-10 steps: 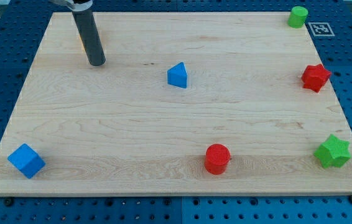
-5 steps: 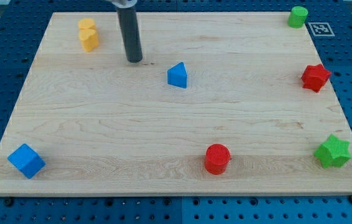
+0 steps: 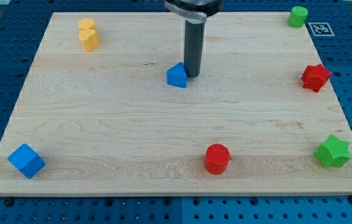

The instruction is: Move the blue triangle to the bottom of the board

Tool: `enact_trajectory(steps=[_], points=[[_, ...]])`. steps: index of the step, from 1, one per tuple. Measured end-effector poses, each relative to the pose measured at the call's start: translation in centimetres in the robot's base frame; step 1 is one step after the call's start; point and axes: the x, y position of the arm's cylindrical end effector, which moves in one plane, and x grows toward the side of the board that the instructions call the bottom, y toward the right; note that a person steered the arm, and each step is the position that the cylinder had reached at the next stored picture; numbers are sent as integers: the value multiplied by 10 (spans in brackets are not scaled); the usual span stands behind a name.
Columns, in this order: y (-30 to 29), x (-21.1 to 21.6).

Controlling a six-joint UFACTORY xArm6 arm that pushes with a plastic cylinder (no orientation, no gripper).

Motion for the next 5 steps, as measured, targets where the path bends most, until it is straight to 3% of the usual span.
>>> enact_trajectory(steps=[3,5], points=[[-57,15],[-59,22]])
